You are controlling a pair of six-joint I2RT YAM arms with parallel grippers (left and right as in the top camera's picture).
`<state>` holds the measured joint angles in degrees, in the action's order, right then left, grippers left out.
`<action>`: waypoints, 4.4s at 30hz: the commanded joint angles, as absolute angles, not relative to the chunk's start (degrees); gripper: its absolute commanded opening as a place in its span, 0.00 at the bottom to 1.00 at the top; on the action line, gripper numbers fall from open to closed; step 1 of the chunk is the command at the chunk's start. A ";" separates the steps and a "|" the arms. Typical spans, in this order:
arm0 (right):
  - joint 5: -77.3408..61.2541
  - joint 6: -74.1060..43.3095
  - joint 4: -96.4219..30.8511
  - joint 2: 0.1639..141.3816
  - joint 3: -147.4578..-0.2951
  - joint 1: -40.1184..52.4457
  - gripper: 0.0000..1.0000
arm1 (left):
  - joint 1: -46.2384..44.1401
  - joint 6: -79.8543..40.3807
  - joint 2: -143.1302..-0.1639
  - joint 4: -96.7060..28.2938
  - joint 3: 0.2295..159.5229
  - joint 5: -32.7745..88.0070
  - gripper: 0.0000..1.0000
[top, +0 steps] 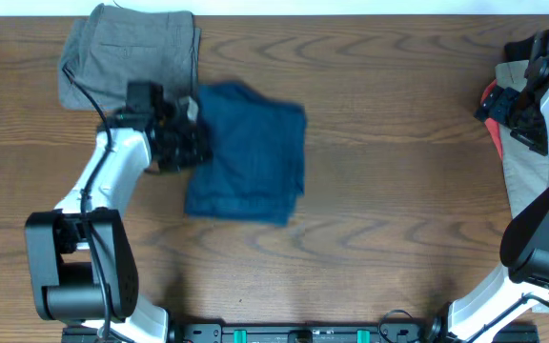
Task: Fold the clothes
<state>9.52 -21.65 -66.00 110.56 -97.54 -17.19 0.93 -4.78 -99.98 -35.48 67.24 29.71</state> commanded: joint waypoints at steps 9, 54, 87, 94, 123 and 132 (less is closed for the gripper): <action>10.07 -20.95 -66.00 110.59 -98.39 -17.19 0.99 | 1.06 -2.13 -102.13 -34.37 83.29 14.87 0.06; 10.07 -20.95 -66.00 110.59 -98.39 -17.19 0.99 | 4.34 18.00 -117.99 -42.37 115.39 9.39 0.06; 10.07 -20.95 -66.00 110.59 -98.39 -17.19 0.99 | 7.33 23.29 -127.04 -32.10 115.37 -2.46 0.06; 10.07 -20.97 -66.00 110.59 -98.39 -17.19 0.99 | 9.39 23.31 -128.88 -26.79 115.37 -2.44 0.06; 10.07 -20.95 -66.00 110.59 -98.39 -17.19 0.99 | 13.67 23.27 -134.10 -21.43 115.35 -8.08 0.23; 10.07 -20.95 -66.00 110.59 -98.39 -17.19 0.99 | 15.03 23.24 -134.08 -22.22 115.35 -10.15 0.98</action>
